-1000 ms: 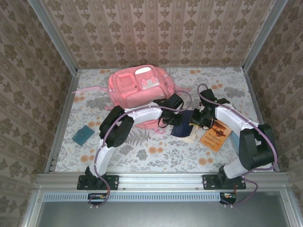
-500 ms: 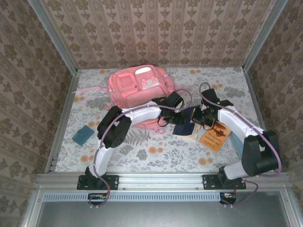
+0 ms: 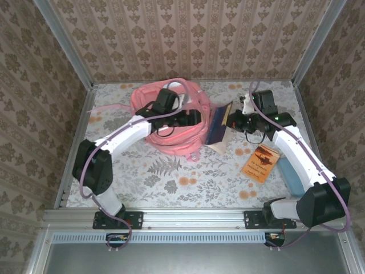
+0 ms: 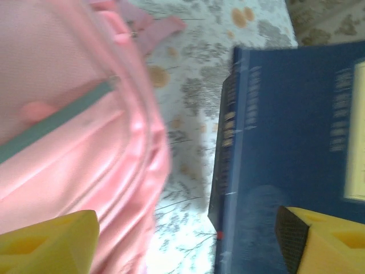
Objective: Pack books, pencil case, and school supplies into a backpack
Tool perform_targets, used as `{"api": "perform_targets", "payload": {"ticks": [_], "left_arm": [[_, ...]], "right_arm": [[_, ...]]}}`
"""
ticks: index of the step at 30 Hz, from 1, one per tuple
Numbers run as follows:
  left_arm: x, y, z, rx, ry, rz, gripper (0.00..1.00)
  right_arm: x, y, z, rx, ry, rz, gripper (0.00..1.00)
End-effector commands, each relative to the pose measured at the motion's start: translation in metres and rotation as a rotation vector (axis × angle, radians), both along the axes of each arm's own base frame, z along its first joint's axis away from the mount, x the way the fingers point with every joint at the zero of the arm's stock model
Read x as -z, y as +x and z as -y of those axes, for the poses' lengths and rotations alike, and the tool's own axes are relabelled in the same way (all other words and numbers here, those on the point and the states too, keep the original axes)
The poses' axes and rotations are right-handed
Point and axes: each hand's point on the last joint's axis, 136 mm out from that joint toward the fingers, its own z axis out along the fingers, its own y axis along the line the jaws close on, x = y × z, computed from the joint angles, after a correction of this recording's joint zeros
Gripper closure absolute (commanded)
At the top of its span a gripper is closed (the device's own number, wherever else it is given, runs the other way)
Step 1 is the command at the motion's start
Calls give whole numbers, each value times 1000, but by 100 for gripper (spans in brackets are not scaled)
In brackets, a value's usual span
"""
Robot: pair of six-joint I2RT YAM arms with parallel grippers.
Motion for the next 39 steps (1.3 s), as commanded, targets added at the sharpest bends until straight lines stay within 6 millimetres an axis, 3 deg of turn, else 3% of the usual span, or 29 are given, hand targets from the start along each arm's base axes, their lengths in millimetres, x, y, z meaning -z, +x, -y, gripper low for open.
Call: {"api": "perform_targets", "payload": {"ticks": [1,7,10,12,17,20,21,24,28,33,39], "left_arm": [[-10,0,-27,-72,-78,-14,11],[-16,3,-94,-241,-149,-17,7],[-9,0,-127,-342,-119,-20,4],[1,-5,-138,-370,-112,-40,4],[25,-13,-132,-337,-116,-100,5],[38,-14,-121,-300,-119,-132,6],[43,-15,-116,-276,-118,-142,7],[55,-13,-102,-227,-115,-176,14],[70,-8,-92,-203,-100,-204,19],[79,-3,-86,-192,-103,-233,27],[77,-6,-77,-163,-149,-258,35]], "right_arm": [[-46,3,-50,-195,137,107,100],[-49,11,-121,-367,187,82,100],[-30,20,-137,-381,191,40,100],[-1,28,-139,-363,166,-19,100],[85,41,-119,-274,-22,-172,100],[119,43,-104,-227,-106,-239,100],[126,44,-101,-216,-121,-253,93],[136,44,-94,-193,-150,-285,62],[132,42,-88,-178,-168,-268,48],[133,36,-91,-201,-142,-282,45],[150,30,-96,-222,-116,-339,53]]}}
